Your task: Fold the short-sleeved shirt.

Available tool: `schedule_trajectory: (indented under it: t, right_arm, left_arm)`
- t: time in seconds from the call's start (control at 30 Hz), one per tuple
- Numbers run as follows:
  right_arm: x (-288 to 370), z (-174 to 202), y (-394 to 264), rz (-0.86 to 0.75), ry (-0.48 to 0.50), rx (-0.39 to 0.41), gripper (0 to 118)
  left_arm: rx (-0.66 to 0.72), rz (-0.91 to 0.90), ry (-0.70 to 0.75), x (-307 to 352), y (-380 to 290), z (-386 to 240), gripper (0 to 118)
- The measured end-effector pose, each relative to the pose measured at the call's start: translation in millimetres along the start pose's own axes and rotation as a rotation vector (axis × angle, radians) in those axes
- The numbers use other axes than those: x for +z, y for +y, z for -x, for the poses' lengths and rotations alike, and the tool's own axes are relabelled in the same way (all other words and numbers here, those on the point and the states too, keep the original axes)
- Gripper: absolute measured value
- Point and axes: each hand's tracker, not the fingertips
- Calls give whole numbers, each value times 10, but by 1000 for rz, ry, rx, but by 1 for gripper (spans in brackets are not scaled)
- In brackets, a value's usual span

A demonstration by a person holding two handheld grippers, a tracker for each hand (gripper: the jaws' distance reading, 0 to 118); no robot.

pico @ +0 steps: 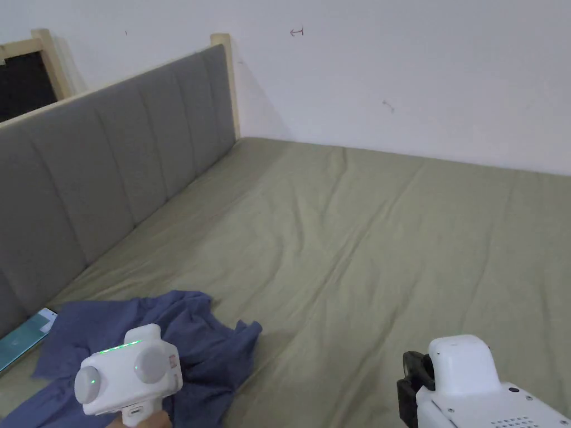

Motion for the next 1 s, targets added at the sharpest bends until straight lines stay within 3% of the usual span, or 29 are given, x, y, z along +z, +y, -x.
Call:
schedule_trajectory:
  t: [0.13, 0.27, 0.4, 0.5, 0.6, 0.8, 0.87, 0.93, 1.0]
  right_arm:
    - [120, -150, -7, -15, -19, -43, 1]
    - [244, -297, 17, -35, -45, -60, 1]
    - [428, -455, 50, -70, -91, -85, 1]
    - [633, -573, 101, -108, -156, -126, 1]
    - [830, -803, 123, -138, -201, -179, 1]
    - [1349, -1308, 56, -195, -405, -201, 1]
    - [1524, -1521, -26, -199, -459, -251, 1]
    - [1673, -1720, -138, -189, -509, -295, 1]
    - [1792, -1910, -287, -167, -564, -326, 1]
  left_arm:
    - [-16, -38, -45, 274, 93, -95, 4]
    - [68, -97, -204, 703, 310, -303, 4]
    - [-170, -194, -253, 1134, 369, -1081, 4]
    - [-164, -188, -517, 1469, 332, -1629, 4]
    - [-284, -210, -677, 1857, 200, -2280, 4]
    - [-514, -146, -1028, 2480, -312, -3538, 4]
    - [-595, -124, -1042, 2536, -609, -3931, 4]
    - [-712, -119, -972, 2443, -978, -4235, 4]
    - [-745, -19, -928, 2166, -1354, -4449, 4]
